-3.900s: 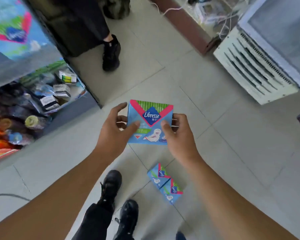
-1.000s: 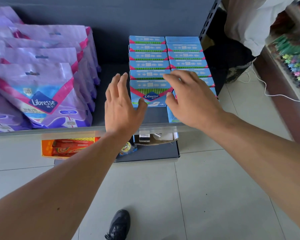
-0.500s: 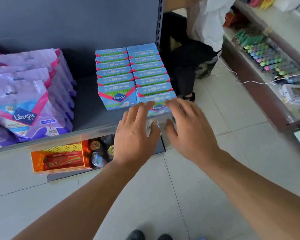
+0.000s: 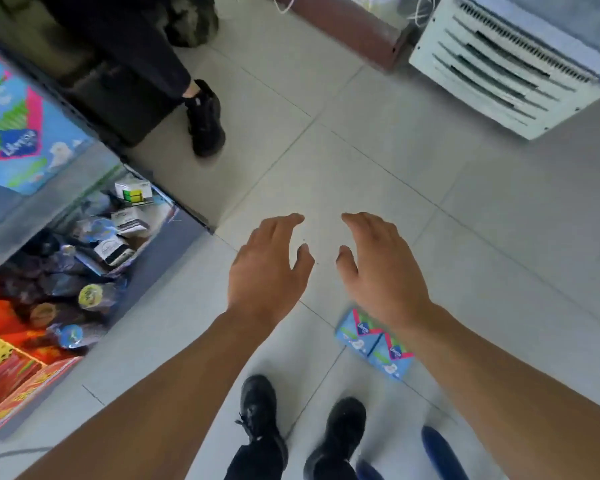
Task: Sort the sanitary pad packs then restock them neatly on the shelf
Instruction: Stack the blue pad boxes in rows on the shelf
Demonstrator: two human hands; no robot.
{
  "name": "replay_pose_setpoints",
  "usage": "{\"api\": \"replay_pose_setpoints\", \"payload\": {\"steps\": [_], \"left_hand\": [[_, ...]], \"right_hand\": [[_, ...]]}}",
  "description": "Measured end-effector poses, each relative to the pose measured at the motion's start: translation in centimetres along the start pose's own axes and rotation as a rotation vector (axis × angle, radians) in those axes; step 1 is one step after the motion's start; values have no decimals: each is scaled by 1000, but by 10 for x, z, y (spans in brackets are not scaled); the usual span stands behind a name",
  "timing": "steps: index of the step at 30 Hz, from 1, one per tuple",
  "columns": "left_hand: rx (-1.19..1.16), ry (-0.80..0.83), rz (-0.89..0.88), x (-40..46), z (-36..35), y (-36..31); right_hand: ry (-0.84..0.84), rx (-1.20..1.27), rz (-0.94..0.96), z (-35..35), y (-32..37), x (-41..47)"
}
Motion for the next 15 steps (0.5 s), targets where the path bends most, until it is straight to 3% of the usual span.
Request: {"api": "replay_pose_setpoints", "payload": {"steps": [9, 15], "left_hand": [[151, 508, -48, -53, -165, -61], [167, 727, 77, -68, -293, -24]], "right_hand": [[186, 251, -693, -42, -182, -146], [292, 425, -896, -141, -251, -199]]}}
Point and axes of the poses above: each hand's wrist, its own x-axis towards the middle knuckle, its own z-axis out of the back of the hand, y = z × x, the point moved 2 cm from there along x, towards the middle knuckle, and after that the axes turned 3 degrees about x, right-handed, at the moved point
